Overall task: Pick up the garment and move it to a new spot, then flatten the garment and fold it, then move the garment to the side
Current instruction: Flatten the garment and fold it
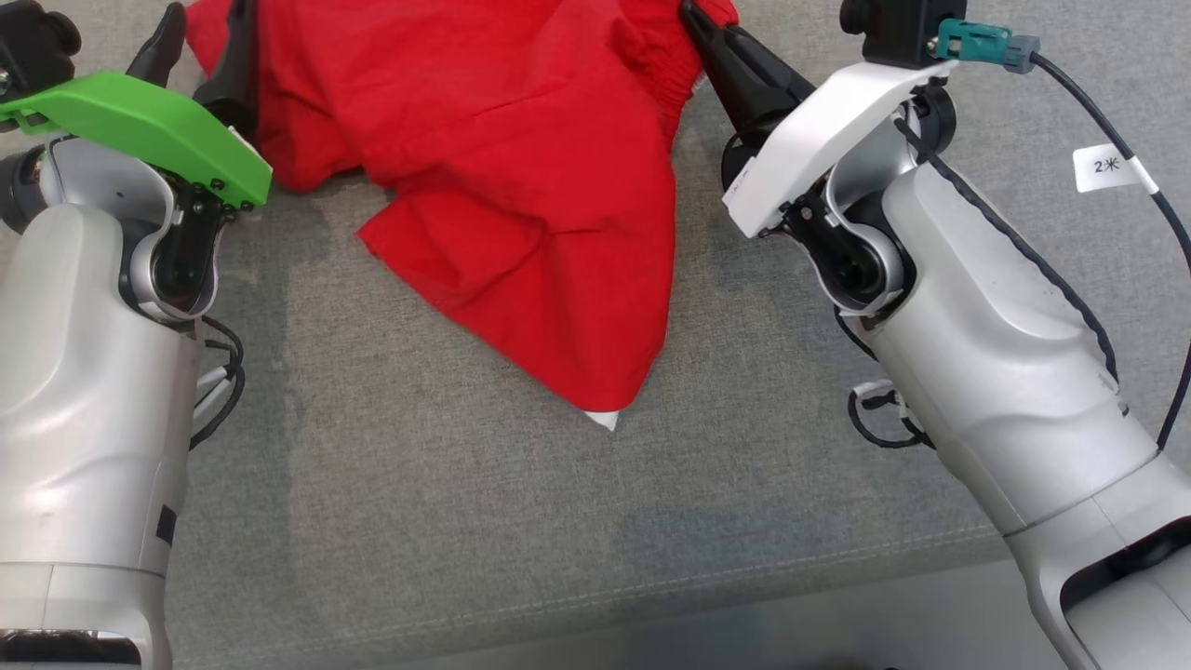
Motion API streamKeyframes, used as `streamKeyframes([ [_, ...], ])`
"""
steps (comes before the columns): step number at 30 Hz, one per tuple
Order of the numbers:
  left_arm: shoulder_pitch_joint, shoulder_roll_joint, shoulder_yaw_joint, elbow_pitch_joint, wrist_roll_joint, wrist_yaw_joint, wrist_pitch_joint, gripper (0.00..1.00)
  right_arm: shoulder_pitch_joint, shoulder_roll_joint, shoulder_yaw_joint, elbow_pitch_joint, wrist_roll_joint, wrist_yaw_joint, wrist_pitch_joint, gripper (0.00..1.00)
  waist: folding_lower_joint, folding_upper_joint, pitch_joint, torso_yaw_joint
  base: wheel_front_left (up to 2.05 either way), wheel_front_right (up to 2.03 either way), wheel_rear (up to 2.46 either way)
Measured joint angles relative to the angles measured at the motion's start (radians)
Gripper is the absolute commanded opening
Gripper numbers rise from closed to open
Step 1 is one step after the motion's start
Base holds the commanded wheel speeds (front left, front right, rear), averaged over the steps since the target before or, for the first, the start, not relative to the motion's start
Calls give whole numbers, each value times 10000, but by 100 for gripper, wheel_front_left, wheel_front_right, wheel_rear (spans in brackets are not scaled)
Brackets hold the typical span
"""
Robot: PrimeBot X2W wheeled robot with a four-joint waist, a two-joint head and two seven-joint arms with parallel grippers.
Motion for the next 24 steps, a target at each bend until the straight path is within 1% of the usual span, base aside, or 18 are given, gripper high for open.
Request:
streamKeyframes([
  [3, -71, 25, 4, 366, 0, -2, 17, 100, 1, -136, 132, 86, -232, -42, 4, 0, 0, 0, -2, -87, 0, 0, 0],
  [11, -232, 134, 155, 1074, -102, -15, 276, 100, 2, -36, 451, 94, -263, -36, 6, 0, 0, 0, 17, -450, 0, 0, 0],
  [13, -366, 136, 171, 1200, -288, -44, 282, 100, 3, -33, 499, 94, -263, -35, 6, 0, 0, 0, 24, -541, 0, 0, 0],
  [14, -425, 134, 169, 1254, -359, -50, 282, 98, 3, -31, 512, 94, -263, -33, 4, 0, 0, 0, 27, -583, 0, 0, 0],
  [15, -483, 123, 151, 1298, -359, -56, 297, 82, 5, -27, 508, 96, -263, -33, 4, 0, 0, 0, 29, -616, 0, 0, 0],
  [16, -535, 113, 138, 1329, -359, -58, 326, 36, 5, -27, 508, 98, -265, -33, 2, 0, 0, 0, 30, -638, 0, 0, 0],
  [17, -584, 102, 125, 1360, -359, -61, 326, 0, 5, -31, 506, 104, -268, -35, 2, 0, 0, 0, 28, -650, 0, 0, 0],
  [20, -694, 102, 100, 1509, -359, -90, 314, 0, 5, -19, 508, 155, -272, -35, -6, 0, 1, 0, 10, -665, 0, 0, 0],
  [24, -707, 81, 29, 1582, -357, -102, 29, 0, 16, -29, 466, 245, -295, -35, -211, 0, 0, 0, -93, -635, 0, 0, 0],
])
